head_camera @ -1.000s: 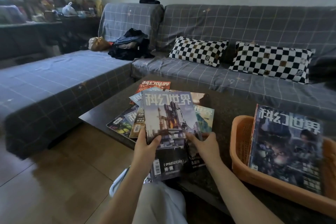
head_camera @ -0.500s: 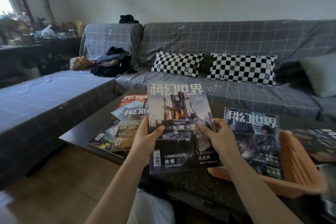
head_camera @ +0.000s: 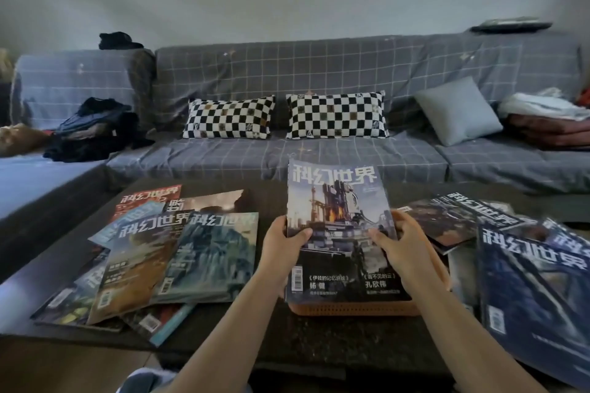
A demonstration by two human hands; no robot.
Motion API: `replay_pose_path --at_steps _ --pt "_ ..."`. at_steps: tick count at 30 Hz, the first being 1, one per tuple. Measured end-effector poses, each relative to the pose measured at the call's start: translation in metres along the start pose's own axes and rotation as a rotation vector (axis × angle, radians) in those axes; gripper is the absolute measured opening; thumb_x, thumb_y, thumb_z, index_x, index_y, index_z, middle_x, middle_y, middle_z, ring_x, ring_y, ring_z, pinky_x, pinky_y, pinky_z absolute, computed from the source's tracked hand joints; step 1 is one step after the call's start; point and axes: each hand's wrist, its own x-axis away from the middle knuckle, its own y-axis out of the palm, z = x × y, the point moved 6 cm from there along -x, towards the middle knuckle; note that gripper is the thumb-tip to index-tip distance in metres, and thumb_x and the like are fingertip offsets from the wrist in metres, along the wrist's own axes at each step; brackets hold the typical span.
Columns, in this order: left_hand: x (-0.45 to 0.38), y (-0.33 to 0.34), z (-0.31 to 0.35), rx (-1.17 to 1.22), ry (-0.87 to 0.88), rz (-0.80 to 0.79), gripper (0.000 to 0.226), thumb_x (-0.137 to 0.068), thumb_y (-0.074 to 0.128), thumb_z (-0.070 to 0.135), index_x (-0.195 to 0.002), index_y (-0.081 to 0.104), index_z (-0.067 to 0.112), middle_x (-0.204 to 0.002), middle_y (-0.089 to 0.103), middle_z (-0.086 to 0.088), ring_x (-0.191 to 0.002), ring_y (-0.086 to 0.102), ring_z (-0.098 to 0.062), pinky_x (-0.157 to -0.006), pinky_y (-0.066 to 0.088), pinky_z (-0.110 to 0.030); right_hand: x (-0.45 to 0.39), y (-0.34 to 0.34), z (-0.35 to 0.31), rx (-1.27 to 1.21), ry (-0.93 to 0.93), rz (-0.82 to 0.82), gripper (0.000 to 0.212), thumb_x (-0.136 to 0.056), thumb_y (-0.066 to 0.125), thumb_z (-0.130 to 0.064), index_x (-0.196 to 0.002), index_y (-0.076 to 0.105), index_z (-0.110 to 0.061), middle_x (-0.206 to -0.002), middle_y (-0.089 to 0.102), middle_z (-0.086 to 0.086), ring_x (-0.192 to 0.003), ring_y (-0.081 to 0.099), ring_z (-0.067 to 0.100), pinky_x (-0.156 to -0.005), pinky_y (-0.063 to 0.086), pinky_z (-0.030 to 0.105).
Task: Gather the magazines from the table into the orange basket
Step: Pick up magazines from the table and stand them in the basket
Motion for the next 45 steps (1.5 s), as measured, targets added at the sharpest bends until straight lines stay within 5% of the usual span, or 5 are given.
replay_pose_path --at_steps 10,15,24,34,45 --pt "-0.026 0.051 -0.005 -0.212 0.032 0.102 0.016 -0.088 0.069 0.021 -0.098 0.059 0.027 -0.077 0.065 0.014 -0.063 0.062 -0.002 -0.05 0.047 -0.014 -0.036 -0.017 0.023 -0.024 -0.019 0.063 0.049 -0.089 0.064 -0.016 -0.134 0.046 -0.018 -0.107 0.061 -0.001 -0.069 0.051 0.0 -0.053 0.038 0.018" --pt "-0.03 0.051 -0.025 -0.314 0.011 0.147 0.005 -0.09 0.067 0.023 -0.086 0.065 0.024 -0.063 0.062 0.011 -0.047 0.053 -0.001 -0.035 0.034 -0.006 -0.043 -0.013 0.045 0.235 0.077 0.108 0.015 -0.085 0.067 -0.025 -0.086 0.054 -0.017 -0.081 0.065 0.0 -0.059 0.054 0.006 -0.045 0.033 0.019" --pt "-0.034 0.042 -0.031 -0.486 -0.055 0.213 0.034 -0.089 0.065 0.016 -0.121 0.056 0.023 -0.118 0.061 0.002 -0.079 0.059 -0.006 -0.067 0.054 -0.024 -0.047 -0.006 0.049 0.456 0.074 0.046 0.018 -0.086 0.066 -0.025 -0.095 0.056 -0.014 -0.081 0.062 0.0 -0.063 0.054 0.008 -0.048 0.033 0.02" --pt "-0.031 0.037 -0.036 -0.486 -0.083 0.222 0.008 -0.094 0.06 0.023 -0.1 0.064 0.025 -0.072 0.063 0.011 -0.058 0.064 -0.005 -0.049 0.049 -0.019 -0.05 0.0 0.052 0.475 0.084 -0.05 0.018 -0.088 0.063 -0.03 -0.1 0.056 -0.018 -0.076 0.062 -0.004 -0.061 0.061 0.013 -0.047 0.042 0.022" --pt "-0.029 0.041 -0.029 -0.651 -0.044 0.169 0.018 -0.096 0.056 0.032 -0.107 0.064 0.021 -0.087 0.069 0.005 -0.068 0.065 -0.007 -0.056 0.048 -0.017 -0.047 0.002 0.048 0.47 0.04 -0.094 0.013 -0.091 0.058 -0.03 -0.081 0.056 -0.023 -0.068 0.063 -0.004 -0.055 0.057 0.011 -0.05 0.044 0.023"
